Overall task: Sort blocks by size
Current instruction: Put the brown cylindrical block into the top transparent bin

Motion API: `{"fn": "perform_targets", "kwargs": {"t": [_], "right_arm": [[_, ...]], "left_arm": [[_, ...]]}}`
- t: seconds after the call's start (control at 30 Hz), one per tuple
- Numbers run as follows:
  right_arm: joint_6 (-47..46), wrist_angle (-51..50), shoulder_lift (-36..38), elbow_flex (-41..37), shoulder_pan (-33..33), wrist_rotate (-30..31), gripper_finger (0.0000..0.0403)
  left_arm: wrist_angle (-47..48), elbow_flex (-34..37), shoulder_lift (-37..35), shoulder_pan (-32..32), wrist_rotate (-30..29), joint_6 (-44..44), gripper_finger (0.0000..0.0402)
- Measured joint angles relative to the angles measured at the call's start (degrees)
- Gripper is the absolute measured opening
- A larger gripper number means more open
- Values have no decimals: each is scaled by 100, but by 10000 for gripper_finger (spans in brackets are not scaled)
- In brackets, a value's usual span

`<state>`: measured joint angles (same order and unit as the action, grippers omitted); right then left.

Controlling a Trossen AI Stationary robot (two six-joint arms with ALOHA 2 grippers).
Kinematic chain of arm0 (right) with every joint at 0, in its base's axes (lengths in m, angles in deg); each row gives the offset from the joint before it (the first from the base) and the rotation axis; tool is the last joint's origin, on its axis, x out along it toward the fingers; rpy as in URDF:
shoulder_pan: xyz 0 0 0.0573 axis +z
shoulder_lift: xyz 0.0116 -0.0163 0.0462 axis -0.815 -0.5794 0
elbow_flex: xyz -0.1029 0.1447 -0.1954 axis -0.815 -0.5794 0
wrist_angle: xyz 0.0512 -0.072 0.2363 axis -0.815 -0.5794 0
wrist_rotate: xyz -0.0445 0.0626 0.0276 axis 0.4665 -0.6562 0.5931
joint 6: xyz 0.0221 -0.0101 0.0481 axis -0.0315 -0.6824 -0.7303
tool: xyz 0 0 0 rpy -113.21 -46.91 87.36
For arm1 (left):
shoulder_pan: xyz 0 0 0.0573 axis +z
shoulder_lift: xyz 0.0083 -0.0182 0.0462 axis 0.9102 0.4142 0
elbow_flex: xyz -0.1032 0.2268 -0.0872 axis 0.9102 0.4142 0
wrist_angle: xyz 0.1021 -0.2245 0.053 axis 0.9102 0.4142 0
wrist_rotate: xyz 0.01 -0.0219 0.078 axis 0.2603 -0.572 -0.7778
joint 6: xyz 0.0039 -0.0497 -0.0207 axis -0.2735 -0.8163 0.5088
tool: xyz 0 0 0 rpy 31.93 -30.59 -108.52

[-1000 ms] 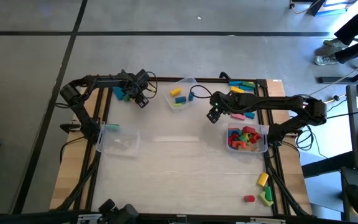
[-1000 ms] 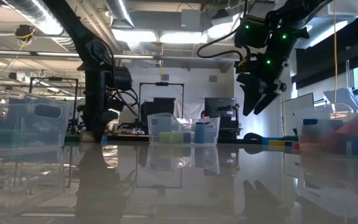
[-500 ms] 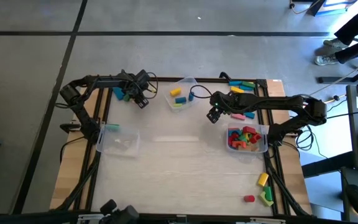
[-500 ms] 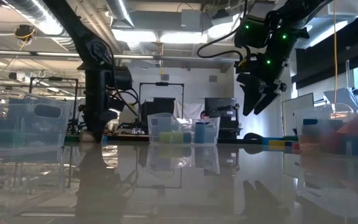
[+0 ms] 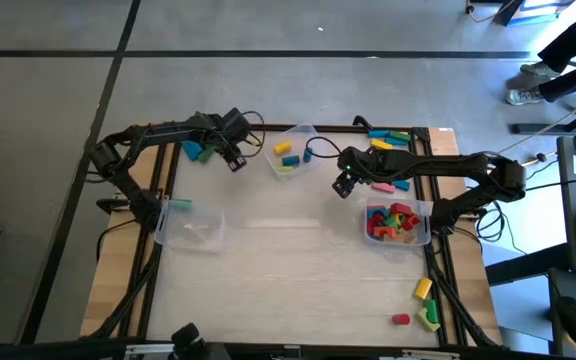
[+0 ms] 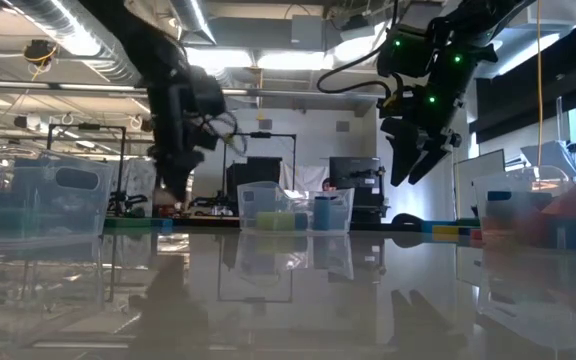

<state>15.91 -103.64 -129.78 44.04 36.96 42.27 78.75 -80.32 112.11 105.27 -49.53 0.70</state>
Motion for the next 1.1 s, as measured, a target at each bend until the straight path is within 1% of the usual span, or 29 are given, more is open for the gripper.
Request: {"fn": "perform_targets", "kwargs": {"t": [0.1, 0.3, 0.4, 0.47, 0.7, 0.93, 1.0, 1.1], "right_arm": [[0, 1, 0, 0, 0, 2, 293], [-47, 7, 0, 0, -2, -36, 293], [-132, 7, 0, 0, -2, -202, 293], [-133, 7, 0, 0, 0, -199, 293], [-133, 7, 0, 0, -2, -193, 293], [-133, 30, 0, 0, -1, -147, 293], [-133, 84, 0, 0, 0, -113, 293], [-115, 281, -13, 2, -2, -86, 293]], "left_arm": [[-119, -108, -110, -140, 0, 146, 139], [-903, -166, -175, -456, -9, 522, 147], [-1332, -166, -172, -587, 16, 538, 148], [-1485, -166, -172, -659, 85, 529, 148], [-2269, -166, -168, -841, 759, 453, 149], [-3176, -164, -146, -915, 1076, 351, 150], [-3324, -164, -93, -913, 1240, 342, 150], [-3507, -157, 33, -923, 1318, 387, 150]]}}
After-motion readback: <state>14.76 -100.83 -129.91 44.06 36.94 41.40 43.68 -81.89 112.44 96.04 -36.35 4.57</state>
